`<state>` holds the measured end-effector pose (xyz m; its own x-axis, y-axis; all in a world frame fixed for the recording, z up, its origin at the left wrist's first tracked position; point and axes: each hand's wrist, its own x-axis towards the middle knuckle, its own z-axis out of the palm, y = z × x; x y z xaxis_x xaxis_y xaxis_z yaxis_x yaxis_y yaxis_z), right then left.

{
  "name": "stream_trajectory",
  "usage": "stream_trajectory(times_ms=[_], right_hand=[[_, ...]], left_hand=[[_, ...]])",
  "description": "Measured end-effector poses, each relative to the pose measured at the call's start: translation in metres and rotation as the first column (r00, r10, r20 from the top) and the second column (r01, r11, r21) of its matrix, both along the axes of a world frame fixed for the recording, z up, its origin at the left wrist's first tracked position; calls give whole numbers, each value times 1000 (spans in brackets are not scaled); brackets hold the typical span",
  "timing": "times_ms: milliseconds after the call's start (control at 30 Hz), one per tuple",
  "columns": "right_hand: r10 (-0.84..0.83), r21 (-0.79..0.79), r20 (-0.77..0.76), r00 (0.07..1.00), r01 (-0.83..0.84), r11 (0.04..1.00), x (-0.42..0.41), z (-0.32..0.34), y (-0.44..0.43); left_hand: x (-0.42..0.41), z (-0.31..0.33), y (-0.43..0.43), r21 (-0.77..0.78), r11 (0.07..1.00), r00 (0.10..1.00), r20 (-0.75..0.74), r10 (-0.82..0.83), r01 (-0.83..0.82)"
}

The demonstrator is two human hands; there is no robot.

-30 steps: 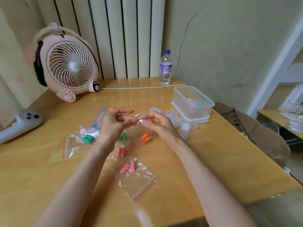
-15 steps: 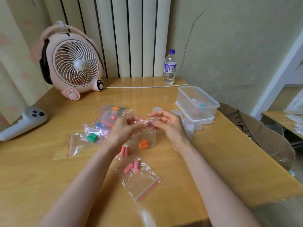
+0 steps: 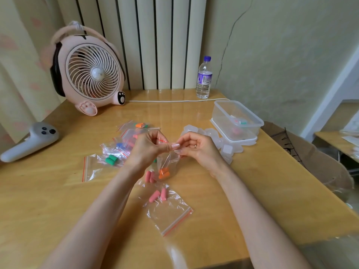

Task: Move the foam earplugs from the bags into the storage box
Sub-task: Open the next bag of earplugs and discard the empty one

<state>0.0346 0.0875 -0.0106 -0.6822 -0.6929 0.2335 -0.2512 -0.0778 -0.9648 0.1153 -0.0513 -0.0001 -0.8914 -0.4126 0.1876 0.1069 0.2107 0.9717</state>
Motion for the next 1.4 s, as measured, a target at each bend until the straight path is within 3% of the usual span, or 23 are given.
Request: stream_trajectory(times_ms=[133, 300, 533, 700, 967, 1067, 1200, 1400], right_hand=[[-54, -1, 6, 999, 54, 999, -1, 0, 2], [-74, -73, 31, 997, 76, 994, -3, 4, 8], [-11, -127, 38, 999, 16, 992, -3, 3, 7], [58, -199, 132, 990, -31, 979, -2, 6, 8], [-11, 23, 81, 997, 9, 1000, -4, 4, 8], [-1, 38, 83, 997, -2, 999, -4, 2, 7], [-58, 13, 67, 996, 58, 998, -3, -1, 4], [-140, 243, -65, 988, 152, 958, -8, -13, -1]], left_hand=[[2, 0, -2, -51, 995, 996, -33, -86, 85], [5, 3, -11, -137, 936, 946, 17, -325, 324], [0, -3, -11, -158, 973, 985, 57, -163, 170], [1, -4, -6, -84, 954, 958, 37, -285, 287], [5, -1, -8, -28, 955, 954, -36, -297, 296], [6, -1, -8, 12, 956, 956, -25, -292, 292], [1, -5, -10, 42, 988, 989, -24, -147, 148], [-4, -12, -15, 249, 968, 998, -52, 19, -6]])
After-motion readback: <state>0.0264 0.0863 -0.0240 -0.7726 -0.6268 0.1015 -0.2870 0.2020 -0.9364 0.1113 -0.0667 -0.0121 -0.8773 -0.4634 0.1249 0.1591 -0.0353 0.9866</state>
